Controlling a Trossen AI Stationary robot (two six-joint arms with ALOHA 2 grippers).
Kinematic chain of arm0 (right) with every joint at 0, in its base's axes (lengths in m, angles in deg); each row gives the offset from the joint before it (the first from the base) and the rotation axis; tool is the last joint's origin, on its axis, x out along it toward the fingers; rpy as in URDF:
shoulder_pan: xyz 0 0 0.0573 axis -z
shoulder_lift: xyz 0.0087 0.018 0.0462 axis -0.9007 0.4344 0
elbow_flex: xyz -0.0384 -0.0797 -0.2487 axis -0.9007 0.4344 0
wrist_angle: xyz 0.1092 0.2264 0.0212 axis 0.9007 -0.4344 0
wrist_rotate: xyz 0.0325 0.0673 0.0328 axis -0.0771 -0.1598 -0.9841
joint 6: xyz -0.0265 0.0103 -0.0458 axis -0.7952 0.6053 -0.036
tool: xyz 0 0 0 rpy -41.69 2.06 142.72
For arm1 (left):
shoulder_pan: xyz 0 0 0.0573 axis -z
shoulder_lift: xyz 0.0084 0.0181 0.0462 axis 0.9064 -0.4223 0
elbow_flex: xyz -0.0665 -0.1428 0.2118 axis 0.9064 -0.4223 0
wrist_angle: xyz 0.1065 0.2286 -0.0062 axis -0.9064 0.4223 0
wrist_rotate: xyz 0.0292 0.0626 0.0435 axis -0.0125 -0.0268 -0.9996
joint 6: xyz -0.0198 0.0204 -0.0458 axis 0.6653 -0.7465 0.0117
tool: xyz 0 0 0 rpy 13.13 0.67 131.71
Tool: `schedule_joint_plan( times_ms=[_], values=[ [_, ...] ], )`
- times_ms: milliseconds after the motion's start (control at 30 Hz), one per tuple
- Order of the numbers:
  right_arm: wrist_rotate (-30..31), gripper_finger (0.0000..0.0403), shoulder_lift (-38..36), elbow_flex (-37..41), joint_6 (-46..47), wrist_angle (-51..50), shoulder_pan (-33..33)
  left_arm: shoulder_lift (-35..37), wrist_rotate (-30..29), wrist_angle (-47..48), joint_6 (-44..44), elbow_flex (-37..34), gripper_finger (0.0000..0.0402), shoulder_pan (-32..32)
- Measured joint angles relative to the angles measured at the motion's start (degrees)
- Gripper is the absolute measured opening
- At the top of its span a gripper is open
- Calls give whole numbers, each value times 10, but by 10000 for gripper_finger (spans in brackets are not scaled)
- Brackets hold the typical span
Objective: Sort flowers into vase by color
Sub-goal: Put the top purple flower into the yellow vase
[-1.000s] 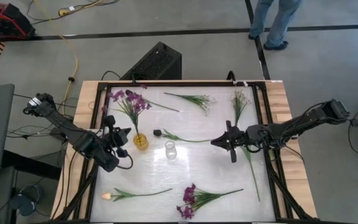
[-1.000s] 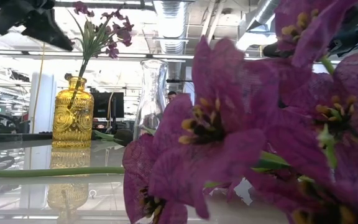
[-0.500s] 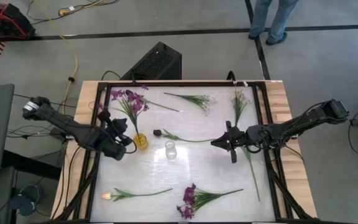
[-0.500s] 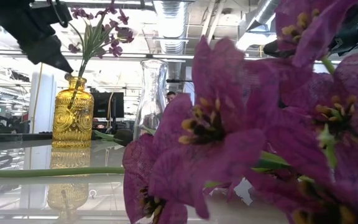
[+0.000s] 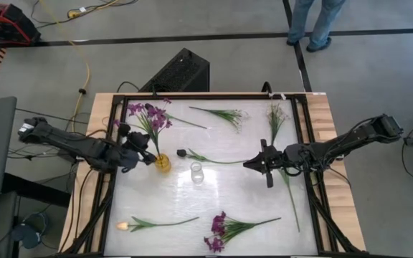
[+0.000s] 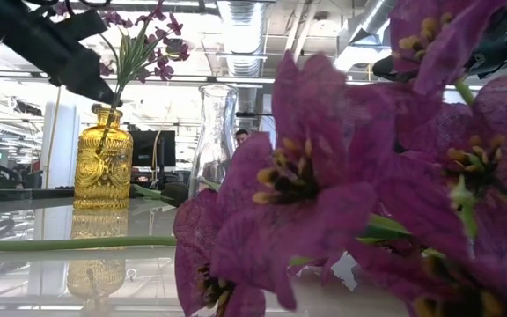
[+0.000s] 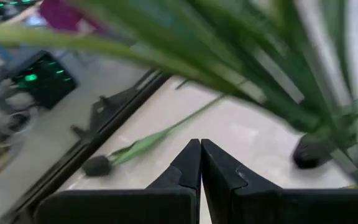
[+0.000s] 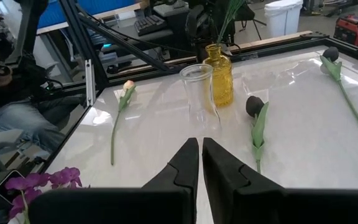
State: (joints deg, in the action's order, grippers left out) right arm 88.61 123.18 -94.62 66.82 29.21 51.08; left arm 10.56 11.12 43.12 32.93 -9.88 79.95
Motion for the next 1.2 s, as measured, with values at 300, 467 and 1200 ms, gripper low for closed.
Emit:
schedule_joint_plan(
  times_ms=[300,467,1200],
  values=[
    [0,51,0,0,0,0,-1,61,96,-138,-115,-43,0,-63],
    [0,51,0,0,-1,1,-15,62,145,-208,-191,-44,0,-78],
    [0,51,9,-79,0,-94,-53,202,238,-116,-250,-43,0,-78]
  ],
)
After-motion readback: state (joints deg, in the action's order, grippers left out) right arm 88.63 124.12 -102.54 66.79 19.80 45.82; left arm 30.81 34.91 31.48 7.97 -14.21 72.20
